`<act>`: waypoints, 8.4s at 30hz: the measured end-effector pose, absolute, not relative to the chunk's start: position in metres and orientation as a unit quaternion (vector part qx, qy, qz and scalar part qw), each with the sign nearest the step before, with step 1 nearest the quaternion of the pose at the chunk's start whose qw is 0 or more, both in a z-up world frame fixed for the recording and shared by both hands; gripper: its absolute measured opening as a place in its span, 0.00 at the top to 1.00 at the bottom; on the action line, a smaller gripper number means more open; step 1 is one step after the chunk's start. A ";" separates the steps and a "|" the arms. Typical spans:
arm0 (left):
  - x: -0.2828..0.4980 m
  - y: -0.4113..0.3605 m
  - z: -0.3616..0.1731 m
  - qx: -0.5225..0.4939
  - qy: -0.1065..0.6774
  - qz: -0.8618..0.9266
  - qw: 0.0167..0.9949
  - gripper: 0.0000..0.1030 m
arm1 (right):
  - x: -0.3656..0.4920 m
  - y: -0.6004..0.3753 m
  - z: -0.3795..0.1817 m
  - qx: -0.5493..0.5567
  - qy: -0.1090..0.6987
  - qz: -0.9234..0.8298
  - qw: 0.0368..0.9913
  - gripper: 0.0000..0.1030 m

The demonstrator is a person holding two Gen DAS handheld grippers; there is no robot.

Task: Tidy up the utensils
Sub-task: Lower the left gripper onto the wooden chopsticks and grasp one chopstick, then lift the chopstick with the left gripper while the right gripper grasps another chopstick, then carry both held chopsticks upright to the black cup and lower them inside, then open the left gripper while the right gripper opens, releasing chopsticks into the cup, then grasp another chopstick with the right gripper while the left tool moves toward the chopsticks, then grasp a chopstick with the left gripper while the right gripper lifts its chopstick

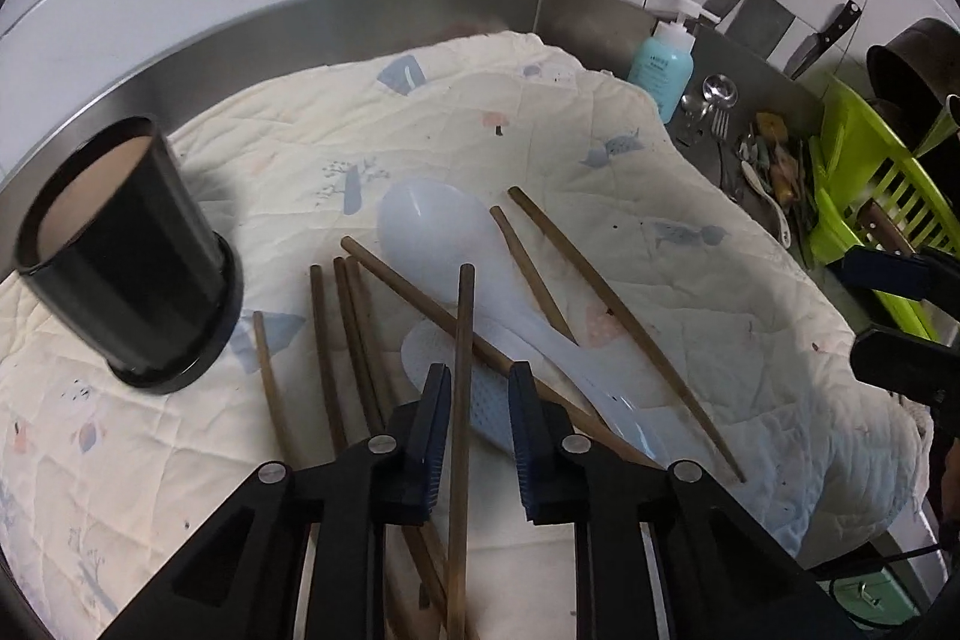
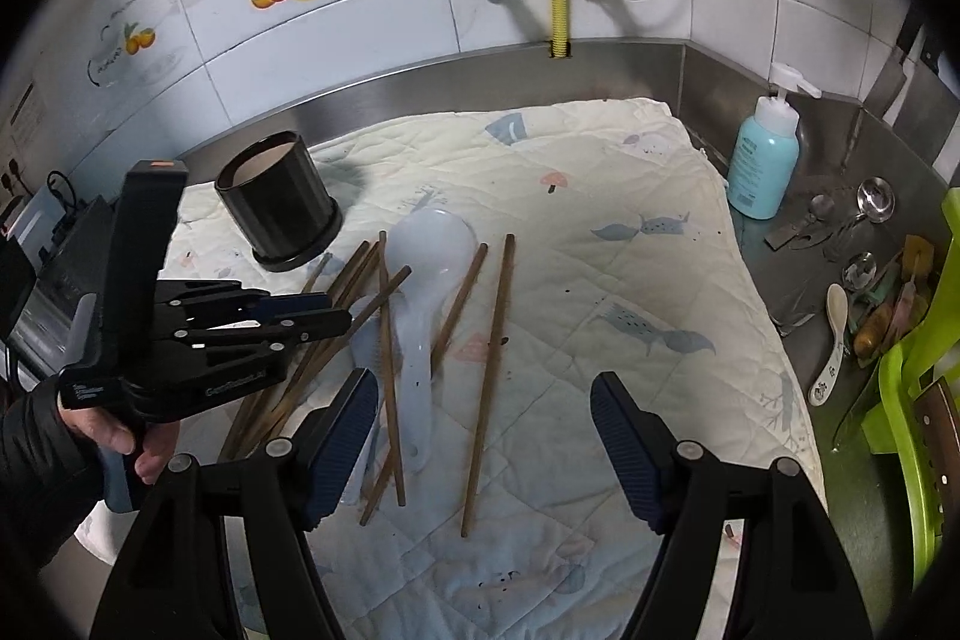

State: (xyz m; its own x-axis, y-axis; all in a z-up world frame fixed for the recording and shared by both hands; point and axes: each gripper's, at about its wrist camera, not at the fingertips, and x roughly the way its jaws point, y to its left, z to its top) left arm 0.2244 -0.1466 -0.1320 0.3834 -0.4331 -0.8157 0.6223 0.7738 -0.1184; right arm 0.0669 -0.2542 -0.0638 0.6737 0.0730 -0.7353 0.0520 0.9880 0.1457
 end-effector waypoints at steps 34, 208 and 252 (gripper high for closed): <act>0.247 -0.156 -0.151 0.100 0.475 -0.330 0.810 0.94 | 0.085 -0.263 -0.074 0.089 0.411 0.005 0.907 0.24; 0.247 0.069 -0.062 -0.118 0.410 -0.179 0.886 0.56 | 0.233 -0.152 -0.132 -0.045 0.499 0.106 0.859 0.78; 0.283 -0.049 -0.165 -0.043 0.536 -0.231 0.811 0.75 | 0.175 -0.201 -0.057 0.062 0.401 0.101 0.909 0.91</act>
